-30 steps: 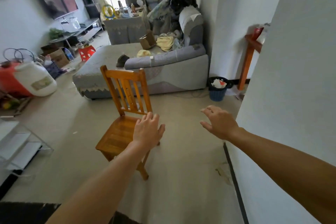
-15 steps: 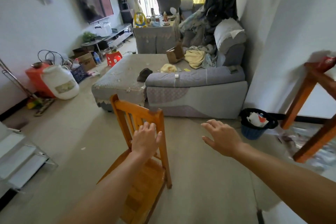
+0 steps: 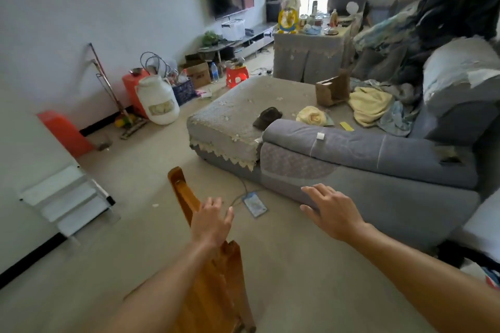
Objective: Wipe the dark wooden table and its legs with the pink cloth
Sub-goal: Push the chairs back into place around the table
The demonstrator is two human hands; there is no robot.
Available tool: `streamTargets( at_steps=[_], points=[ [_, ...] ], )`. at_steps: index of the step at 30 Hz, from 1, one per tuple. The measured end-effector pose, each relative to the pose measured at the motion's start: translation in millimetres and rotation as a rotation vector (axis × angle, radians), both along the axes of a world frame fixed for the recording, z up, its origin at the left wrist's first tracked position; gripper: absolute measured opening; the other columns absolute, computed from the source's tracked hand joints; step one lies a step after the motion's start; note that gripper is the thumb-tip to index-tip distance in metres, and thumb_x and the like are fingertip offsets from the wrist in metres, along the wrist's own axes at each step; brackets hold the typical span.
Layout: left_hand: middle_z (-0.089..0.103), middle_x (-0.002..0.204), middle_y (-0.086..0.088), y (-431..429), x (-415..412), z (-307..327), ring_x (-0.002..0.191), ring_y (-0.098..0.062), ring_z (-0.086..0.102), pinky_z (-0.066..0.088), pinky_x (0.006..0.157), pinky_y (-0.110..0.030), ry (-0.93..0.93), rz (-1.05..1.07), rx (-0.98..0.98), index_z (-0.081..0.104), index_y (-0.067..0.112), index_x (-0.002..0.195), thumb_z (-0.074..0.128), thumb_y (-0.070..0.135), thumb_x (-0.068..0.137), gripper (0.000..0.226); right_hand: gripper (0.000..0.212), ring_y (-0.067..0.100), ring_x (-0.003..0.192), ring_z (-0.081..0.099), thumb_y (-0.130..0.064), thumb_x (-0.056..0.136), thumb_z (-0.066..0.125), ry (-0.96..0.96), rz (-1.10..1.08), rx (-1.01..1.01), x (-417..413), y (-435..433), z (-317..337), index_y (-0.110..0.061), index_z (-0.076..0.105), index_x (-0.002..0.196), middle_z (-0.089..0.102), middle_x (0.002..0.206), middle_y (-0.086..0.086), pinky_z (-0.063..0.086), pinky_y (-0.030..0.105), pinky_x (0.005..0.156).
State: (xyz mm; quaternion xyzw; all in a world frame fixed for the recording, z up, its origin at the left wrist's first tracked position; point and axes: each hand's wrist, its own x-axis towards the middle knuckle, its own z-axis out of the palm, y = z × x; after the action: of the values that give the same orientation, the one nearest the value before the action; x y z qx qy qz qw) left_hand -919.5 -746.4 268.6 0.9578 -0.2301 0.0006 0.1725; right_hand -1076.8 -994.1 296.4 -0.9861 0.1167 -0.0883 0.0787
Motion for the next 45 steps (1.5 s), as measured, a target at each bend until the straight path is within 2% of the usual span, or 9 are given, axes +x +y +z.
streamTargets(
  at_steps=[6, 15, 18, 28, 31, 33, 35, 42, 45],
  points=[
    [0.052, 0.124, -0.004, -20, 25, -4, 0.109, -0.019, 0.054, 0.048, 0.091, -0.032, 0.089, 0.305, -0.004, 0.054, 0.016, 0.126, 0.045, 0.044, 0.097, 0.040, 0.041, 0.026, 0.092, 0.067, -0.039, 0.087, 0.067, -0.008, 0.309, 0.041, 123, -37, 11, -0.018, 0.062, 0.123, 0.067, 0.110, 0.003, 0.054, 0.037, 0.069],
    [0.060, 0.103, 0.007, -5, 57, -38, 0.090, -0.008, 0.059, 0.047, 0.075, -0.020, 0.239, 0.641, -0.128, 0.053, 0.020, 0.116, 0.039, 0.046, 0.100, 0.033, 0.044, 0.020, 0.114, 0.056, -0.045, 0.099, 0.045, 0.022, 0.805, 0.059, 275, 51, 2, -0.021, 0.046, 0.136, 0.055, 0.132, 0.000, 0.045, 0.034, 0.090],
    [0.061, 0.108, 0.004, -18, 74, -47, 0.094, -0.010, 0.063, 0.052, 0.075, -0.020, 0.301, 0.761, -0.182, 0.043, 0.018, 0.125, 0.043, 0.043, 0.100, 0.036, 0.046, 0.017, 0.117, 0.054, -0.048, 0.100, 0.041, 0.093, 0.908, 0.011, 315, 65, -4, -0.024, 0.041, 0.139, 0.052, 0.136, -0.002, 0.044, 0.032, 0.092],
    [0.057, 0.110, 0.003, -20, 85, -44, 0.091, -0.015, 0.060, 0.052, 0.077, -0.027, 0.314, 0.826, -0.099, 0.040, 0.021, 0.122, 0.036, 0.048, 0.100, 0.036, 0.048, 0.023, 0.122, 0.053, -0.052, 0.098, 0.039, 0.295, 1.175, -0.004, 424, 164, -2, -0.025, 0.046, 0.138, 0.050, 0.140, 0.000, 0.045, 0.041, 0.096],
    [0.055, 0.109, 0.000, -19, 84, -39, 0.092, -0.021, 0.059, 0.047, 0.075, -0.032, 0.337, 0.830, -0.053, 0.039, 0.019, 0.121, 0.035, 0.050, 0.099, 0.038, 0.043, 0.022, 0.106, 0.060, -0.054, 0.099, 0.033, 0.411, 1.284, -0.143, 423, 189, -27, -0.024, 0.059, 0.117, 0.063, 0.119, 0.000, 0.046, 0.036, 0.083],
    [0.056, 0.108, 0.000, -17, 84, -34, 0.092, -0.024, 0.059, 0.048, 0.079, -0.037, 0.371, 0.854, -0.041, 0.040, 0.021, 0.118, 0.036, 0.053, 0.098, 0.038, 0.044, 0.020, 0.092, 0.062, -0.051, 0.100, 0.029, 0.288, 1.364, -0.278, 422, 192, -40, -0.023, 0.062, 0.101, 0.067, 0.105, 0.000, 0.044, 0.032, 0.071],
    [0.058, 0.109, -0.001, -14, 88, -31, 0.094, -0.025, 0.058, 0.048, 0.083, -0.039, 0.377, 0.907, -0.012, 0.042, 0.021, 0.117, 0.037, 0.055, 0.097, 0.039, 0.043, 0.021, 0.094, 0.063, -0.047, 0.101, 0.028, 0.191, 1.441, -0.268, 432, 194, -45, -0.023, 0.064, 0.100, 0.067, 0.105, 0.001, 0.046, 0.032, 0.073],
    [0.063, 0.105, 0.008, -44, 84, -39, 0.087, -0.011, 0.060, 0.050, 0.082, -0.027, 0.418, 1.308, 0.067, 0.054, 0.028, 0.105, 0.028, 0.075, 0.088, 0.056, 0.041, 0.026, 0.098, 0.064, -0.039, 0.101, 0.030, 0.244, 1.724, -0.301, 466, 204, -49, -0.019, 0.065, 0.104, 0.068, 0.108, 0.005, 0.045, 0.033, 0.073],
    [0.061, 0.104, 0.008, -72, 60, -27, 0.093, -0.013, 0.057, 0.045, 0.089, -0.033, 0.524, 1.507, 0.259, 0.054, 0.029, 0.105, 0.027, 0.078, 0.087, 0.059, 0.037, 0.025, 0.091, 0.064, -0.037, 0.100, 0.032, 0.251, 1.824, -0.291, 483, 203, -53, -0.020, 0.064, 0.094, 0.068, 0.101, 0.005, 0.040, 0.031, 0.066]
  ],
)
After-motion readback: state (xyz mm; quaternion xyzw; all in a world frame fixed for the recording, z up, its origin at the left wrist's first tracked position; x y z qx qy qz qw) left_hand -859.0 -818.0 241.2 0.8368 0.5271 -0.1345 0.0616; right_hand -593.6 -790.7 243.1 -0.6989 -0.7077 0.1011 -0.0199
